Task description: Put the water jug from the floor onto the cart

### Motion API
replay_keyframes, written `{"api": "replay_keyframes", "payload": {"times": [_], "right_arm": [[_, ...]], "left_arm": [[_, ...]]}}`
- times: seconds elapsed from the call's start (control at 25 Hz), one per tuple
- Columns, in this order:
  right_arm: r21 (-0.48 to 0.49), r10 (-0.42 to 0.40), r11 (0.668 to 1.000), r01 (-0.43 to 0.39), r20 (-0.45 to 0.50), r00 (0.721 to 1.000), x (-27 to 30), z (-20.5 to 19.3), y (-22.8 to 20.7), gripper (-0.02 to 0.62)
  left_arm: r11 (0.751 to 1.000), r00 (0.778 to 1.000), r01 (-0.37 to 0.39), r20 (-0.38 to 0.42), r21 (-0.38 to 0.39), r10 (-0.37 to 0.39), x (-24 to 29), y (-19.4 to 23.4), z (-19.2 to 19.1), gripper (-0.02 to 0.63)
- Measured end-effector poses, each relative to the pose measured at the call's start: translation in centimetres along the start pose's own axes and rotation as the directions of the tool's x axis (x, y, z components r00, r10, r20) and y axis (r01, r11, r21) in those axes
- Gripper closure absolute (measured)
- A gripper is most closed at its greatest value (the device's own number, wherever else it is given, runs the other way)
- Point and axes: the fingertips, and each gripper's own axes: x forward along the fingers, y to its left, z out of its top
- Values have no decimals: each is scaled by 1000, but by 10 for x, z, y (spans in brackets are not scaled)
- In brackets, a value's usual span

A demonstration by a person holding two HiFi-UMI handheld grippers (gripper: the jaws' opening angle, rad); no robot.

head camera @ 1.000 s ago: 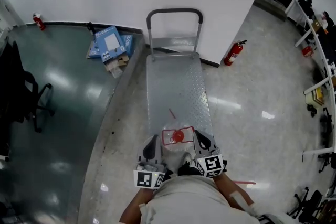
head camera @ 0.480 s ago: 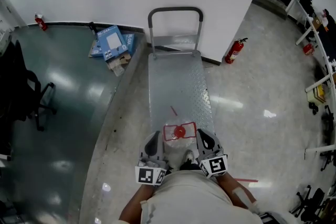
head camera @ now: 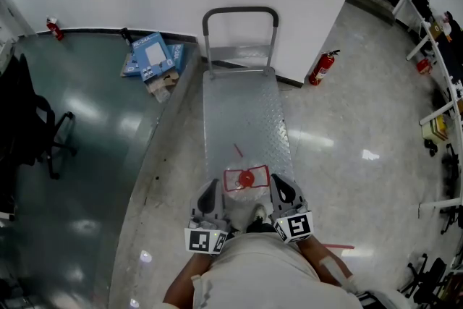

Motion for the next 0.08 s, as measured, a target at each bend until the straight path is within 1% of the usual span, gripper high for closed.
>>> {"api": "replay_keyframes", "payload": {"times": [0.08], "right_arm": [[-1,2,1000,-2,1,1000,1,1,1,584]], "left_arm": [[1000,1000,0,2,1,0,0,0,0,603]]}}
